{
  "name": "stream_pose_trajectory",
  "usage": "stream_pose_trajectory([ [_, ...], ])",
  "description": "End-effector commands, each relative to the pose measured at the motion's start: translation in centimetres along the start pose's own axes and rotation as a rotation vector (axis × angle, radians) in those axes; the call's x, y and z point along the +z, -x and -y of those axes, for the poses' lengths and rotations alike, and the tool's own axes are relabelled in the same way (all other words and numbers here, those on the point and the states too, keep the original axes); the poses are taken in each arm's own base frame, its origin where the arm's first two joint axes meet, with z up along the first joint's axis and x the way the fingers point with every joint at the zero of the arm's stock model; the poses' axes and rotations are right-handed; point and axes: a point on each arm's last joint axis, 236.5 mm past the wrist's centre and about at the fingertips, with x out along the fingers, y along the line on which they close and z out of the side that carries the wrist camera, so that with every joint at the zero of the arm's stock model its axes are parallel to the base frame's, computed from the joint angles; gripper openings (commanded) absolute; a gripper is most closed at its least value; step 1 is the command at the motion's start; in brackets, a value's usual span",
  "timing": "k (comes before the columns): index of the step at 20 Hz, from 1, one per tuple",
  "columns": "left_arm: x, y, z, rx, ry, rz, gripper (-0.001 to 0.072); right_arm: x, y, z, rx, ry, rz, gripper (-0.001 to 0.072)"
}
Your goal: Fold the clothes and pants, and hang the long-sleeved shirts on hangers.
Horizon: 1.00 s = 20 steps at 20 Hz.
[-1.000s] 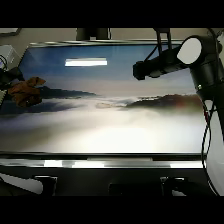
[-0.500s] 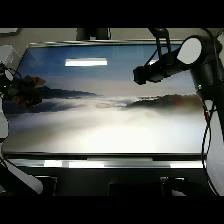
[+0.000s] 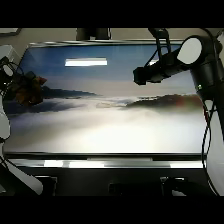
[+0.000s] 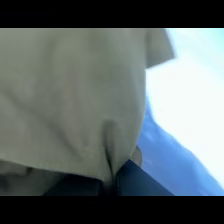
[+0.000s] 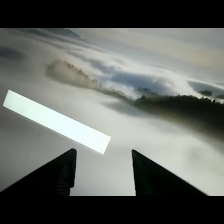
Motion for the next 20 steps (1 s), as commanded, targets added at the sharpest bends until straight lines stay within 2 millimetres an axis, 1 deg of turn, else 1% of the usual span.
stream_pose_trajectory([
  [1,-2.3,6.0,7.9,-0.149,-0.097,-0.054,0.0017,-0.3,0.5,-1.0,0.037,-0.003,-0.007,0.0344],
  [2,-4.1,8.3,10.9,-0.195,-0.136,-0.086,0.0017,-0.4,1.3,-1.7,0.057,-0.012,-0.005,0.0302],
  [3,-6.6,10.6,13.8,-0.238,-0.185,-0.132,0.0017,-0.5,2.4,-2.2,0.072,-0.014,0.002,0.0300],
  [4,-9.3,12.5,16.3,-0.270,-0.240,-0.182,0.0017,-0.6,3.9,-2.7,0.080,-0.005,0.018,0.0302],
  [5,-12.5,14.3,18.8,-0.297,-0.308,-0.235,0.0017,-0.6,5.6,-3.1,0.080,0.007,0.044,0.0306],
  [6,-15.6,15.6,20.9,-0.313,-0.364,-0.284,0.0017,-0.7,7.3,-3.4,0.079,0.015,0.072,0.0306],
  [9,-26.4,19.2,27.0,-0.377,-0.542,-0.435,0.0017,-1.8,13.2,-3.7,0.041,0.051,0.159,0.0306],
  [11,-33.6,21.0,30.2,-0.412,-0.621,-0.506,0.0017,-2.5,16.8,-3.5,0.002,0.067,0.227,0.0305],
  [13,-40.4,22.1,32.1,-0.424,-0.678,-0.562,0.0017,-3.2,20.3,-2.7,-0.057,0.076,0.305,0.0304],
  [14,-43.5,22.6,32.8,-0.429,-0.696,-0.585,0.0017,-3.6,22.0,-2.5,-0.080,0.080,0.343,0.0304],
  [15,-46.6,22.8,33.4,-0.432,-0.710,-0.606,0.0017,-4.0,23.4,-2.4,-0.097,0.083,0.375,0.0304],
  [17,-52.0,22.7,33.9,-0.417,-0.738,-0.650,0.0017,-4.9,26.0,-2.1,-0.126,0.086,0.434,0.0304],
  [18,-54.5,22.4,33.8,-0.395,-0.746,-0.677,0.0017,-5.2,26.9,-2.0,-0.138,0.085,0.451,0.0305],
  [19,-56.3,22.1,33.5,-0.376,-0.755,-0.697,0.0018,-5.6,27.5,-2.1,-0.139,0.085,0.462,0.0305],
  [20,-57.7,21.9,33.3,-0.357,-0.755,-0.716,0.0020,-5.9,27.9,-2.1,-0.137,0.081,0.470,0.0306],
])
